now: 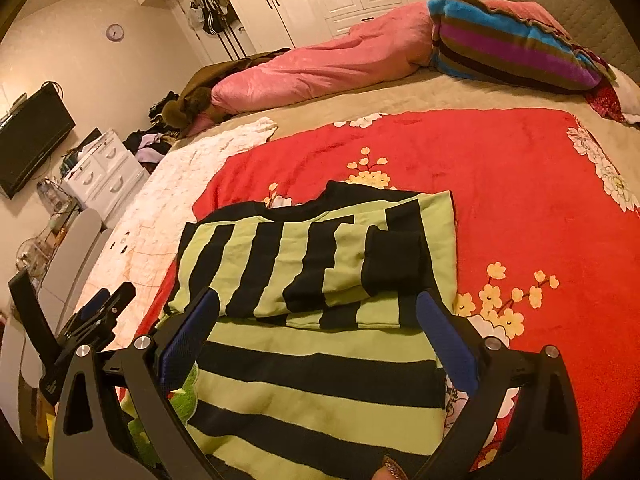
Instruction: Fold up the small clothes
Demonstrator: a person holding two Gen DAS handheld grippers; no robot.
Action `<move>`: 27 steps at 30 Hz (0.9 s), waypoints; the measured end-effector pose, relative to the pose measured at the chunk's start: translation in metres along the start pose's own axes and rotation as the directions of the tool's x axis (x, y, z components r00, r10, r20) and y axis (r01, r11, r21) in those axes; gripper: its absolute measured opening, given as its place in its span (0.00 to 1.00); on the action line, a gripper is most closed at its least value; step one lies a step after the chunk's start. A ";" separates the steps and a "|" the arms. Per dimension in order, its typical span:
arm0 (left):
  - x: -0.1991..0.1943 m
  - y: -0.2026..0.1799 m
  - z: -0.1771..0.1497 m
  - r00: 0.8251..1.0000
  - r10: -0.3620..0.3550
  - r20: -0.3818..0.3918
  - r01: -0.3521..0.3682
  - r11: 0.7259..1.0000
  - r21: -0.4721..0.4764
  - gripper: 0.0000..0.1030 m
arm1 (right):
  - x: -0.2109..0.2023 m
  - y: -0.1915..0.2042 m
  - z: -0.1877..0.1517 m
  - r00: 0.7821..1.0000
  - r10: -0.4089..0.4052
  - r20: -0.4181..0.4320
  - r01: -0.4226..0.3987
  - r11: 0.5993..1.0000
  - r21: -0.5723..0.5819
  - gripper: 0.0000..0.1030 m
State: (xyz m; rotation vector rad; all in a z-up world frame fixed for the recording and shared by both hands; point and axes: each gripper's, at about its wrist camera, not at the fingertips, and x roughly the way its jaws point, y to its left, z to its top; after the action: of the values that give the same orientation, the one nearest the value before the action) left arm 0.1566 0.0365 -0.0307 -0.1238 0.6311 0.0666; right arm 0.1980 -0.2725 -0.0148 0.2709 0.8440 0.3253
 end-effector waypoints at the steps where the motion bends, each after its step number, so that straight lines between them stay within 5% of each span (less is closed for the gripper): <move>1: -0.002 0.002 0.000 1.000 0.006 -0.004 -0.006 1.000 -0.001 0.91 | -0.001 0.000 -0.001 1.000 0.003 0.000 -0.003 1.000 -0.001 0.96; 27: -0.031 0.026 -0.027 0.982 0.079 -0.172 -0.081 0.997 -0.007 0.91 | -0.030 -0.001 -0.046 0.996 0.005 -0.091 -0.011 0.998 -0.062 0.96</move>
State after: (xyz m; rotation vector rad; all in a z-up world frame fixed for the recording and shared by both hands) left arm 0.1138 0.0579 -0.0363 -0.1188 0.8077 0.1394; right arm 0.1442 -0.2801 -0.0243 0.2023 0.9208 0.3732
